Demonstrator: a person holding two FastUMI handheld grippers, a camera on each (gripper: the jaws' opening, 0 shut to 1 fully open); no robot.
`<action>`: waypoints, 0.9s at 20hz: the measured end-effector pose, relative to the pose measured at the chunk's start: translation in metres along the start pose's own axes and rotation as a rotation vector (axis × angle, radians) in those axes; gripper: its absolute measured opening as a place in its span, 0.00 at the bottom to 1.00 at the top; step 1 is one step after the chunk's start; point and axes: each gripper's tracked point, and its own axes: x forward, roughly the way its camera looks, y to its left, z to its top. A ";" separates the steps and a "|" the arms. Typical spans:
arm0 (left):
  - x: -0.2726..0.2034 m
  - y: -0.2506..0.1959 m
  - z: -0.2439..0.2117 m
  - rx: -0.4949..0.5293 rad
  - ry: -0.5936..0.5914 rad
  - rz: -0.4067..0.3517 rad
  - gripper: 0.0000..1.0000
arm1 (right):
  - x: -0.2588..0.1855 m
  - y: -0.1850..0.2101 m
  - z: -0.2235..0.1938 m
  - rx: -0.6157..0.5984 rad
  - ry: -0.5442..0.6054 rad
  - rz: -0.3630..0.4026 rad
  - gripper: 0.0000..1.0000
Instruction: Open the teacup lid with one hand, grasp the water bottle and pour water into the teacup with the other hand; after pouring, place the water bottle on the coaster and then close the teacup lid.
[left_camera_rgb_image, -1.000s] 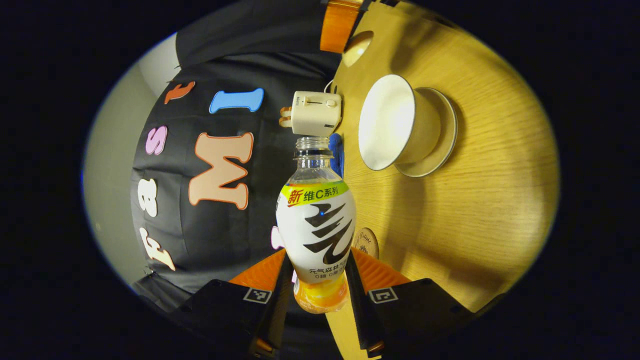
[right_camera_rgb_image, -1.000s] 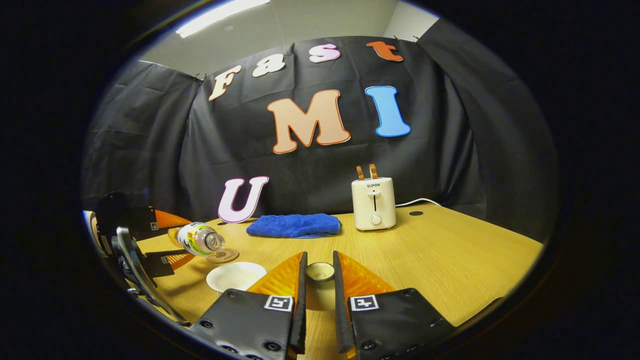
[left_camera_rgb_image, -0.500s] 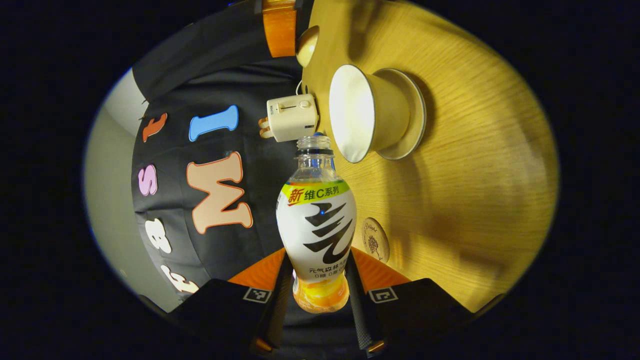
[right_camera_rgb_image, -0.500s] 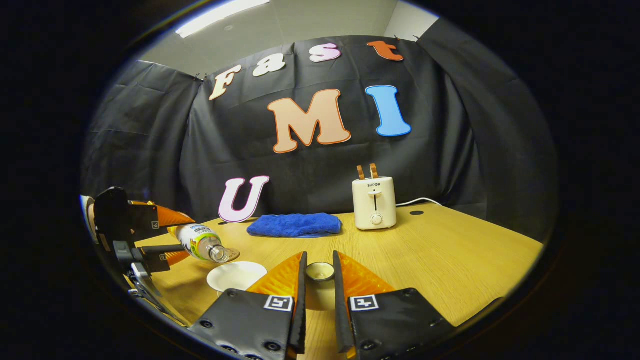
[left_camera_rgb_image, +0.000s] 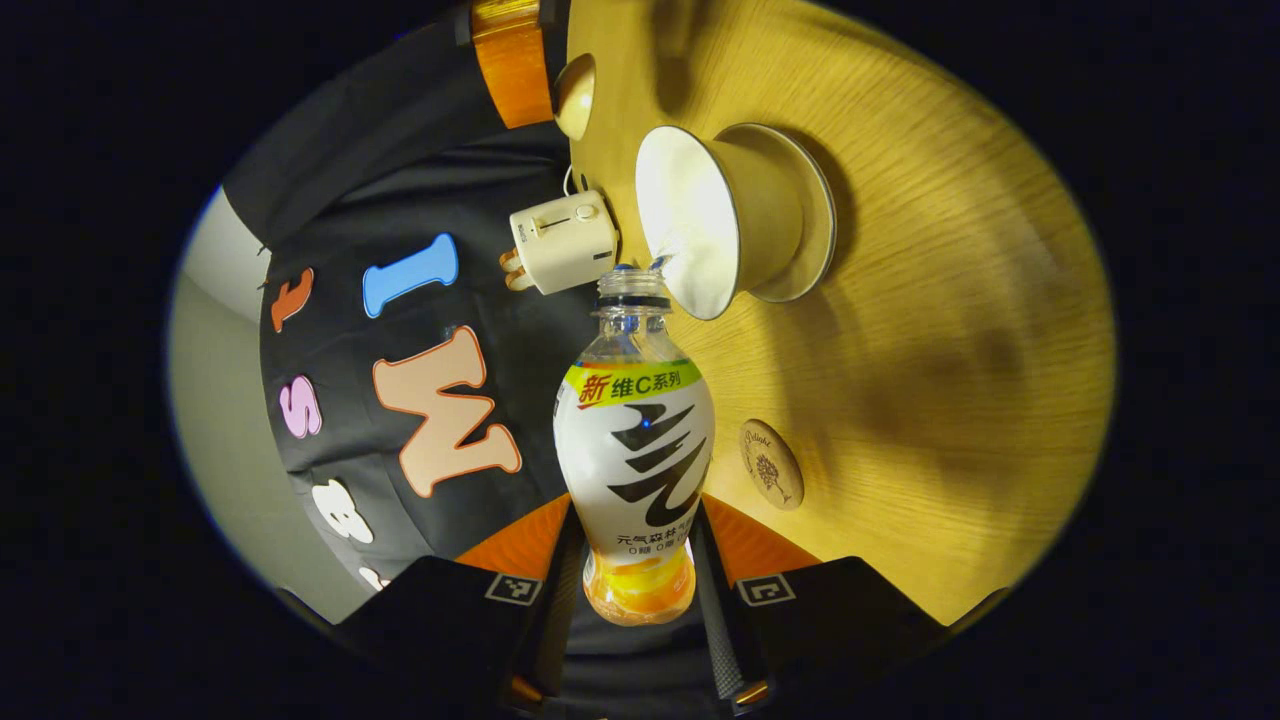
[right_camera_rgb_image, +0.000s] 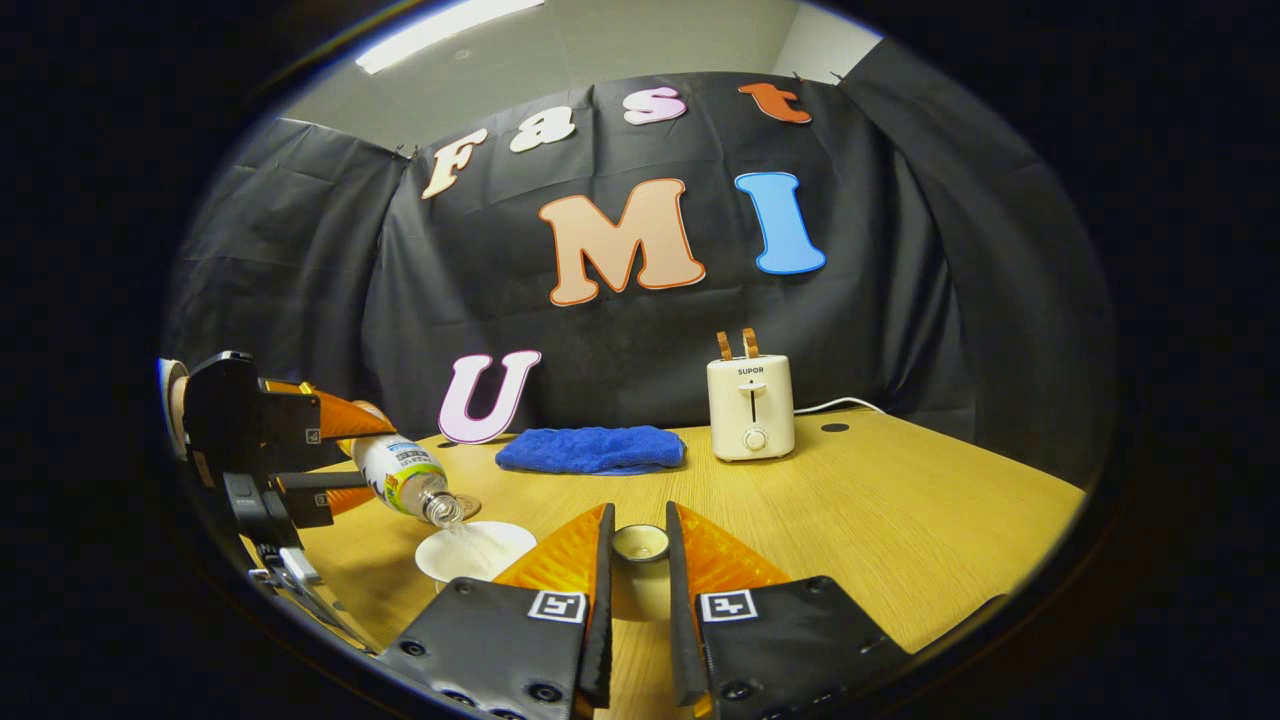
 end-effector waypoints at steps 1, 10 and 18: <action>0.000 0.000 -0.001 0.015 0.005 -0.004 0.55 | 0.000 0.000 0.000 0.003 0.001 0.001 0.27; -0.004 0.008 -0.001 0.174 0.036 -0.012 0.56 | -0.001 0.003 -0.001 -0.012 -0.001 0.004 0.27; -0.010 0.019 0.000 0.277 0.058 -0.005 0.55 | 0.001 0.001 -0.003 0.004 0.013 0.010 0.27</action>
